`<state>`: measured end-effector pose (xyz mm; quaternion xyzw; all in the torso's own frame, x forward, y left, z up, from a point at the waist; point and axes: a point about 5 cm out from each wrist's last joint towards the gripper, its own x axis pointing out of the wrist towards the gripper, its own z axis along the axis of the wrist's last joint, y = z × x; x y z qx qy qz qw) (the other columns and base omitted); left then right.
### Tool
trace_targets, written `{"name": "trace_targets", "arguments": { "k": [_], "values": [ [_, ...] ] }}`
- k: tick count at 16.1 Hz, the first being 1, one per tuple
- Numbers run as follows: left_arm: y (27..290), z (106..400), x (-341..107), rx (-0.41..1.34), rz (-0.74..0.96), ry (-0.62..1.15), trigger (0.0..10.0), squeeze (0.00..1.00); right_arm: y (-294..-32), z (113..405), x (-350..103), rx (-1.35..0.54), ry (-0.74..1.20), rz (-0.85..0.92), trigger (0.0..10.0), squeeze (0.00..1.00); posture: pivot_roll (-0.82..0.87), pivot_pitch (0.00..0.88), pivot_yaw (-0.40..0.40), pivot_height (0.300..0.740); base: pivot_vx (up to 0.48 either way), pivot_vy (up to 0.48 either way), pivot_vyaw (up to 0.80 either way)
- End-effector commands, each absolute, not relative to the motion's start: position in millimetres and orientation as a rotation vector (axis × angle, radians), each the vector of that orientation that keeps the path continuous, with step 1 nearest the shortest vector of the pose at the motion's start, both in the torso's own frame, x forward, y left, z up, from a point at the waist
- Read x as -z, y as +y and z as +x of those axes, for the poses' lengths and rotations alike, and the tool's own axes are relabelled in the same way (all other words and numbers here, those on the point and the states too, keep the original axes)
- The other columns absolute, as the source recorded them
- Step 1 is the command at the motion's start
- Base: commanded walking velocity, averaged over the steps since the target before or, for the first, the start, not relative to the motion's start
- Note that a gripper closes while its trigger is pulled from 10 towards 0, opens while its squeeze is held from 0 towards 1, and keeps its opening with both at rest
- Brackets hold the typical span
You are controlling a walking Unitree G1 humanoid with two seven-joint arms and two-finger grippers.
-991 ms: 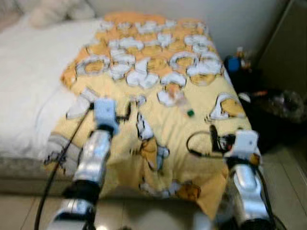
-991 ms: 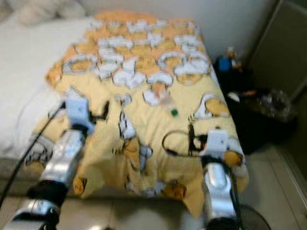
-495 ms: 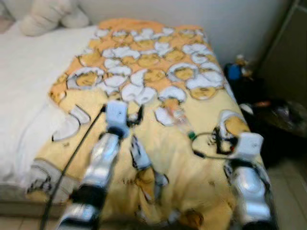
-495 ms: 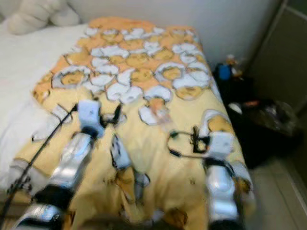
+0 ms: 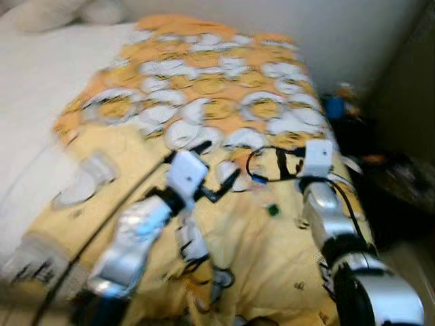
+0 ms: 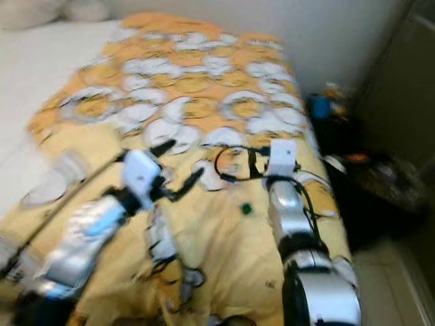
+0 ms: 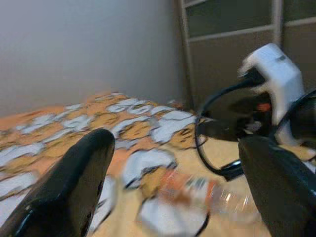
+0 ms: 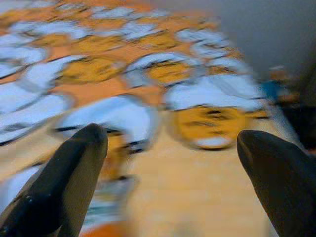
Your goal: Clean up the room
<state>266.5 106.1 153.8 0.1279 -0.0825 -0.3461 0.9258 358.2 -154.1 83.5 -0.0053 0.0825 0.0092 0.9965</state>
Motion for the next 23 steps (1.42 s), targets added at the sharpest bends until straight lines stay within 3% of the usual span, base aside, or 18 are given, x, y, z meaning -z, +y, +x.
{"name": "trace_targets", "arguments": {
  "k": [1, 3, 6, 11, 14, 20, 21, 23],
  "values": [
    [101.7, 257.6, -162.2, 0.747, 0.240, -0.169, 10.0, 0.00, -150.0, 357.6, -75.8, -0.032, 0.232, -0.021, 10.0, 0.00, 0.35, 0.082, -0.065, 0.740, 0.000, 0.000, 0.00],
    [92.1, 230.9, -184.0, 0.924, 0.265, -0.176, 10.0, 0.00, -141.3, 357.8, -67.1, -0.052, 0.340, -0.027, 10.0, 0.00, 0.41, 0.146, -0.076, 0.740, 0.000, 0.000, 0.00],
    [100.6, 229.2, -208.7, 0.894, 0.266, -0.192, 10.0, 0.00, -144.2, 360.3, -70.4, -0.010, 0.328, -0.039, 10.0, 0.00, 0.43, 0.178, -0.076, 0.740, 0.000, 0.000, 0.00],
    [105.2, 218.5, -199.9, 0.871, 0.265, -0.105, 10.0, 0.00, -161.7, 369.6, -89.5, 0.082, 0.232, -0.047, 10.0, 0.00, 0.41, 0.191, -0.073, 0.740, 0.000, 0.000, 0.00],
    [83.3, 192.1, -189.5, 1.093, 0.193, 0.019, 10.0, 0.00, -173.3, 359.9, -69.7, 0.117, 0.363, 0.085, 10.0, 0.00, 0.40, 0.200, -0.071, 0.740, 0.000, 0.000, 0.00],
    [78.3, 196.9, -192.8, 1.070, 0.154, 0.050, 10.0, 0.00, -171.3, 339.0, -36.3, 0.087, 0.576, 0.118, 10.0, 0.00, 0.41, 0.192, -0.074, 0.740, 0.000, 0.000, 0.00],
    [79.1, 199.9, -192.6, 1.065, 0.157, 0.057, 10.0, 0.00, -174.7, 334.9, -31.5, 0.105, 0.605, 0.127, 0.5, 0.00, 0.40, 0.182, -0.073, 0.740, 0.000, 0.000, 0.00],
    [80.1, 206.0, -190.5, 1.065, 0.167, 0.069, 10.0, 0.00, -178.1, 333.1, -29.5, 0.128, 0.621, 0.197, 0.0, 0.00, 0.38, 0.153, -0.068, 0.740, 0.000, 0.000, 0.00]
  ]
}}
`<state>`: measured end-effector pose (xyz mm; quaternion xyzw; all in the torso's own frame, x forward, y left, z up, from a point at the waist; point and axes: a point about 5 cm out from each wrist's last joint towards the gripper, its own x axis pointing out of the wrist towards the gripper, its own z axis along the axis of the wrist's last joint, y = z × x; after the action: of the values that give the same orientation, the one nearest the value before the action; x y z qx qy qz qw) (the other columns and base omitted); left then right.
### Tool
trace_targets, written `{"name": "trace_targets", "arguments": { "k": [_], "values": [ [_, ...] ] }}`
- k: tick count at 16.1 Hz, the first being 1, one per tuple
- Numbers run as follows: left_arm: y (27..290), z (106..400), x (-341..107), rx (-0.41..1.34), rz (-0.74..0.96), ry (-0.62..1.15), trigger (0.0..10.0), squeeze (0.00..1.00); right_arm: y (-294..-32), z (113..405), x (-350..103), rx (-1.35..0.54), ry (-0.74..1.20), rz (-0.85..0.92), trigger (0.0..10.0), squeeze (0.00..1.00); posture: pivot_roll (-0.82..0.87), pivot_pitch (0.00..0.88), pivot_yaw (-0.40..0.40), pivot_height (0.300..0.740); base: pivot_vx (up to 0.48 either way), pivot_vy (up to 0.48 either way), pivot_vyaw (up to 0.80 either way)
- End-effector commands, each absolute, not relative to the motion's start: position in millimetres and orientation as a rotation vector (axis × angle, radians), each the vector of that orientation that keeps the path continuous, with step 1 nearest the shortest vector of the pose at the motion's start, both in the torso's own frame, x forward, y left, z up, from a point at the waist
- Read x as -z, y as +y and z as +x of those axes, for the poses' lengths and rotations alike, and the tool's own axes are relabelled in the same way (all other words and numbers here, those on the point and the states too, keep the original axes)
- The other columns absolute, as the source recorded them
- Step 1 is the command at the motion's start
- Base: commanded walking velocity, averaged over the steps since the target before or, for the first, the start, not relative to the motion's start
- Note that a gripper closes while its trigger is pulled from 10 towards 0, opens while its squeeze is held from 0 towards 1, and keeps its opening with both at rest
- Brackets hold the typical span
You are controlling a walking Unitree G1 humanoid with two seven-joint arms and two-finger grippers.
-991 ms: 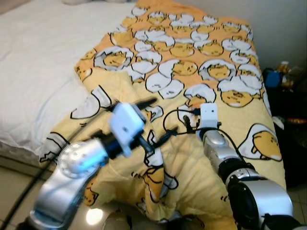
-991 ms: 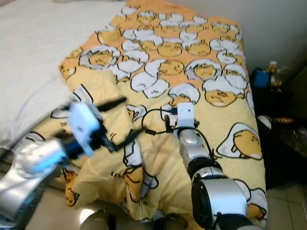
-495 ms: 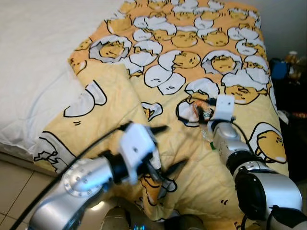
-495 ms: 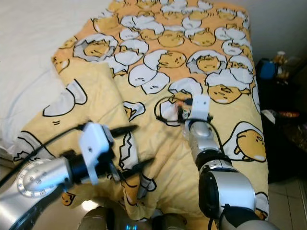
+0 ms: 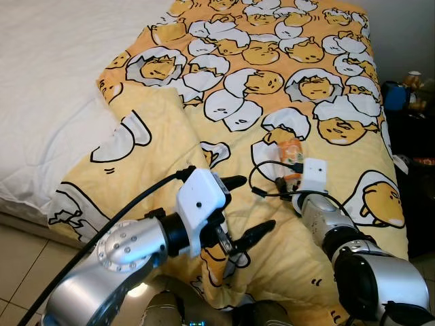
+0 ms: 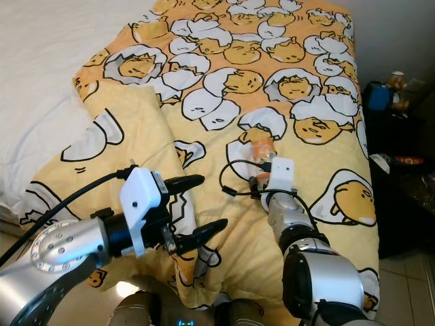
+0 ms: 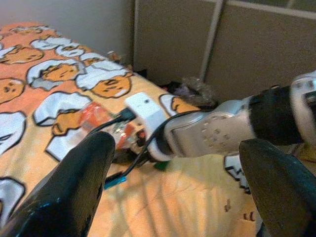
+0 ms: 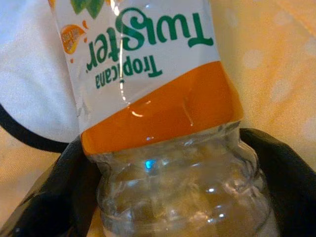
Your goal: Clean up the room
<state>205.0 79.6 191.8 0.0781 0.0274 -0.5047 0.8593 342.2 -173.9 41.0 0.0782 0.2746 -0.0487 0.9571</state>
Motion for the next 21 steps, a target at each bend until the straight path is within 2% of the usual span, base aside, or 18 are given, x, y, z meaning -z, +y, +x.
{"name": "trace_targets", "arguments": {
  "k": [1, 4, 6, 7, 9, 10, 13, 15, 16, 18, 19, 21],
  "values": [
    [79.9, 208.4, -190.2, 1.064, 0.172, 0.070, 10.0, 0.00, -178.3, 333.6, -30.1, 0.127, 0.620, 0.210, 0.0, 0.00, 0.38, 0.143, -0.066, 0.740, 0.000, 0.000, 0.00],
    [78.1, 224.3, -188.0, 1.042, 0.185, 0.053, 10.0, 0.00, -179.5, 340.5, -39.3, 0.103, 0.575, 0.187, 0.0, 0.00, 0.33, 0.087, -0.065, 0.740, 0.000, 0.000, 0.00],
    [73.1, 240.5, -179.9, 1.027, 0.204, 0.040, 10.0, 0.00, -175.7, 346.8, -47.7, 0.068, 0.532, 0.166, 0.0, 0.00, 0.27, 0.000, -0.065, 0.740, 0.000, 0.000, 0.00],
    [74.1, 256.6, -175.0, 0.916, 0.180, 0.012, 10.0, 0.00, -167.7, 349.7, -51.3, 0.007, 0.507, 0.155, 0.0, 0.00, 0.25, 0.000, -0.068, 0.740, 0.000, 0.000, 0.00],
    [87.1, 279.2, -166.0, 0.720, 0.067, 0.023, 10.0, 0.00, -168.7, 353.0, -57.6, -0.002, 0.446, 0.165, 0.0, 0.00, 0.21, 0.000, -0.055, 0.740, 0.000, 0.000, 0.00],
    [96.7, 293.4, -152.9, 0.599, 0.015, 0.058, 10.0, 0.00, -174.4, 353.9, -61.7, 0.012, 0.390, 0.168, 0.0, 0.00, 0.17, 0.000, -0.039, 0.740, 0.000, 0.000, 0.00],
    [105.9, 310.3, -124.7, 0.459, 0.035, 0.099, 10.0, 0.00, -200.5, 349.4, -72.4, 0.152, 0.203, 0.162, 0.0, 0.00, 0.12, 0.000, -0.039, 0.740, 0.000, 0.000, 0.00],
    [115.9, 316.0, -113.2, 0.329, 0.036, 0.089, 10.0, 0.00, -224.8, 324.2, -88.7, 0.288, -0.057, 0.038, 0.0, 0.00, 0.09, 0.000, -0.049, 0.740, 0.000, 0.000, 0.00],
    [124.2, 318.2, -118.6, 0.242, 0.066, 0.018, 10.0, 0.00, -231.3, 309.7, -88.6, 0.319, -0.102, -0.047, 0.0, 0.00, 0.09, 0.000, -0.052, 0.740, 0.000, 0.000, 0.00],
    [127.9, 314.5, -120.7, 0.267, -0.017, -0.025, 10.0, 0.00, -235.7, 284.3, -74.3, 0.302, -0.079, -0.162, 0.0, 0.00, 0.08, 0.000, -0.051, 0.740, 0.000, 0.000, 0.00],
    [126.6, 305.8, -115.6, 0.310, 0.007, -0.035, 10.0, 0.00, -233.1, 259.1, -57.2, 0.276, -0.042, -0.214, 10.0, 0.00, 0.08, 0.000, -0.057, 0.740, 0.000, 0.000, 0.00],
    [120.5, 301.3, -112.9, 0.355, 0.022, -0.057, 10.0, 0.00, -221.2, 252.9, -55.5, 0.244, -0.049, -0.200, 10.0, 0.00, 0.08, 0.000, -0.050, 0.740, 0.000, 0.000, 0.00]
  ]
}}
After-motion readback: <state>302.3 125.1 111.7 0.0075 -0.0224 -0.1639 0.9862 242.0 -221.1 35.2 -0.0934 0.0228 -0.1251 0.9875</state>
